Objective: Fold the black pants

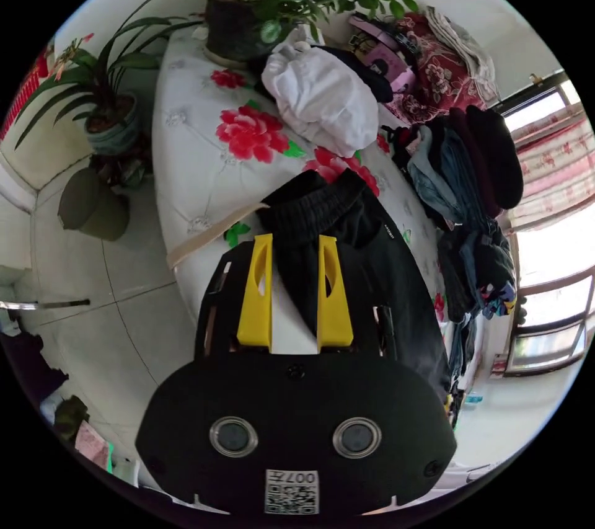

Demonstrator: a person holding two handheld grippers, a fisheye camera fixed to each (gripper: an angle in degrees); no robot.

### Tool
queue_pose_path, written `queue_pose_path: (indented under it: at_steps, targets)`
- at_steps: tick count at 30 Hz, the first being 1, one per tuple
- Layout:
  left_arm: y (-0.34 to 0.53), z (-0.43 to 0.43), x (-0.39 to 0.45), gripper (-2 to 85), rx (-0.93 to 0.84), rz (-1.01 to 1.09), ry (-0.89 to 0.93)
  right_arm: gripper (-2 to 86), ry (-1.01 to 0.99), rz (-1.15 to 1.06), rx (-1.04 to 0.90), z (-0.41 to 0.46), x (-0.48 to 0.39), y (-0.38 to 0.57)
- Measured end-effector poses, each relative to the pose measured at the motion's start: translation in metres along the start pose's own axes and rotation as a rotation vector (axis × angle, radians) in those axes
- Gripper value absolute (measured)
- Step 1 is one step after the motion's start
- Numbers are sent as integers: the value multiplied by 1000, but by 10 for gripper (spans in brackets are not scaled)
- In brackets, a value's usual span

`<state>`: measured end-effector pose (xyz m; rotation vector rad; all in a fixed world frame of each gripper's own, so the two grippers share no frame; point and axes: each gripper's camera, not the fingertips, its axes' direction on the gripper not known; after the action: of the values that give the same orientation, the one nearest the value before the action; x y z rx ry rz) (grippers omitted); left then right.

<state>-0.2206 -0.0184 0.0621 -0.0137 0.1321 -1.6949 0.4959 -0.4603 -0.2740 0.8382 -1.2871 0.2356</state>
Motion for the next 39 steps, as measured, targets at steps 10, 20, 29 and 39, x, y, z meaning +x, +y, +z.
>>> queue_pose_path:
  at_steps: [10,20,29,39]
  targets:
    - [-1,51,-19,148,-81,-7,150,28,23,-1275,-641,82,-247,268]
    - [13,34,57,79,32,263,325,65,64,-1068,-955,99,-191,344]
    - [165,30,323,81,-155,1259,762,80,145,-721,-582,11,-154,238]
    - [258,194,342,120,-562,1134,657,97,90,-439,-443,-24,-104,180]
